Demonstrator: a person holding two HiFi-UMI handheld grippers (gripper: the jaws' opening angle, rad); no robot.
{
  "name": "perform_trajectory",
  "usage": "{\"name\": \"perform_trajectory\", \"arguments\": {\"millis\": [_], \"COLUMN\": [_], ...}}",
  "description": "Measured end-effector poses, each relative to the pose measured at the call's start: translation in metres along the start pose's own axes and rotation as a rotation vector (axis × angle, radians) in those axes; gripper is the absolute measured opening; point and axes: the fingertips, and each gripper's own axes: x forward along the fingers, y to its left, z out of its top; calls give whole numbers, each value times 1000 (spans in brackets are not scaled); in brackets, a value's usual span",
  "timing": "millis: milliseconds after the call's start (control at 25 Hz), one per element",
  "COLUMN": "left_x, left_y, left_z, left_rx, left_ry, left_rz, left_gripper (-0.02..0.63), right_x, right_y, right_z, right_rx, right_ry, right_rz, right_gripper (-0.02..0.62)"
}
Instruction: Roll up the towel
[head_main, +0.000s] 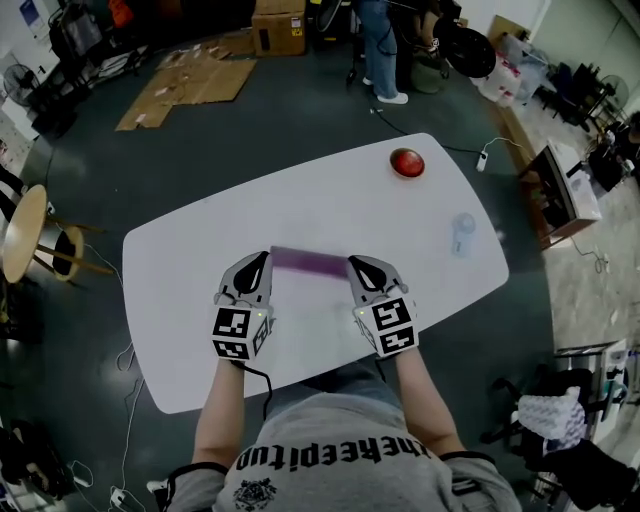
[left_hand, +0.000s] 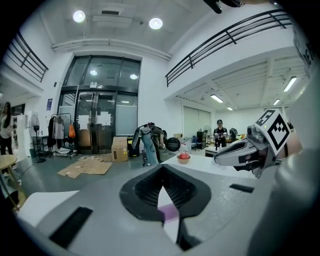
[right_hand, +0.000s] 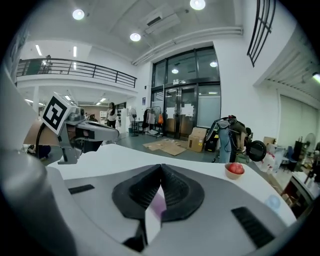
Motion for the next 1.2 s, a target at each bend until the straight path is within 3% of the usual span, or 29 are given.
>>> {"name": "perform_trajectory", "arguments": {"millis": [360,680,1200], "left_x": [-69,-125,-198], "left_y": [-3,-15,-27], "left_z": [34,71,120], "left_rx": [-39,-21,-5], "left_ry": [-132,-258,-383], "left_rz": [18,38,78], "left_gripper": [6,6,6], "right_x": [-52,-104,-172], "right_y": [31,50,80], "right_z": [37,71,116], "right_rx": [0,-26,-77], "right_ry": [-112,-229,-363], "right_rz": [-80,-156,-219], "right_gripper": [3,3,3]}}
